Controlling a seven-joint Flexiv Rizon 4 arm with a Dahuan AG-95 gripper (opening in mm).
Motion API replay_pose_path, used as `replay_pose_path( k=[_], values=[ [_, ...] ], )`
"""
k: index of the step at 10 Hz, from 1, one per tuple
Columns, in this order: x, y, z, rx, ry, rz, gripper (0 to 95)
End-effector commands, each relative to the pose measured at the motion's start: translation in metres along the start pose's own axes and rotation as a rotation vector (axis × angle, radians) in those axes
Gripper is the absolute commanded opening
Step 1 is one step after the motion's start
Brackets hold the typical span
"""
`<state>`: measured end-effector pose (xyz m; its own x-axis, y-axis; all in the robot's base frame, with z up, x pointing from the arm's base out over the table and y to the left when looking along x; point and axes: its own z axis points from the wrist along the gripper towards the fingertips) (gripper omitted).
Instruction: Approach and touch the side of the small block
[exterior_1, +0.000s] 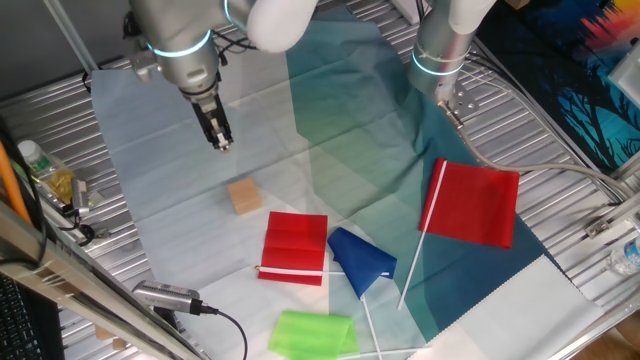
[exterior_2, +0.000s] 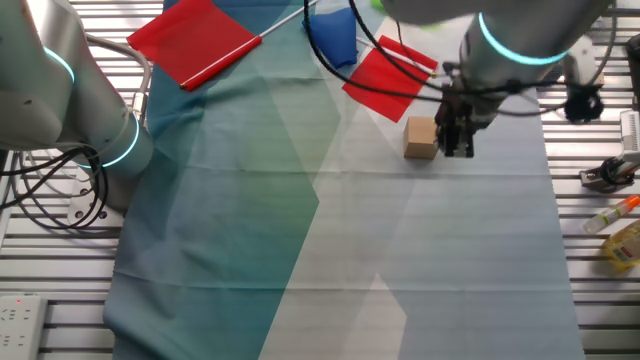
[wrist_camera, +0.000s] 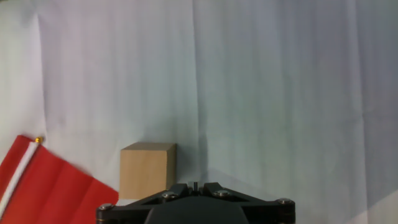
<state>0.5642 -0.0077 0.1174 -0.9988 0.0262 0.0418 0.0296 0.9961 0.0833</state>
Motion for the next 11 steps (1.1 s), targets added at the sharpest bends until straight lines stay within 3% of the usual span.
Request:
replay_pose_path(
  k=[1,2,7,11],
  values=[
    [-0.002,-0.004,0.014,-0.003,-0.004,-0.005,0.0],
    [-0.004,-0.005,0.025,-0.005,-0.007,-0.006,0.0],
    [-0.007,0.001,0.055,-0.004,-0.025,0.002,0.0],
    [-0.01,0.008,0.066,-0.006,-0.038,0.012,0.0]
  ],
)
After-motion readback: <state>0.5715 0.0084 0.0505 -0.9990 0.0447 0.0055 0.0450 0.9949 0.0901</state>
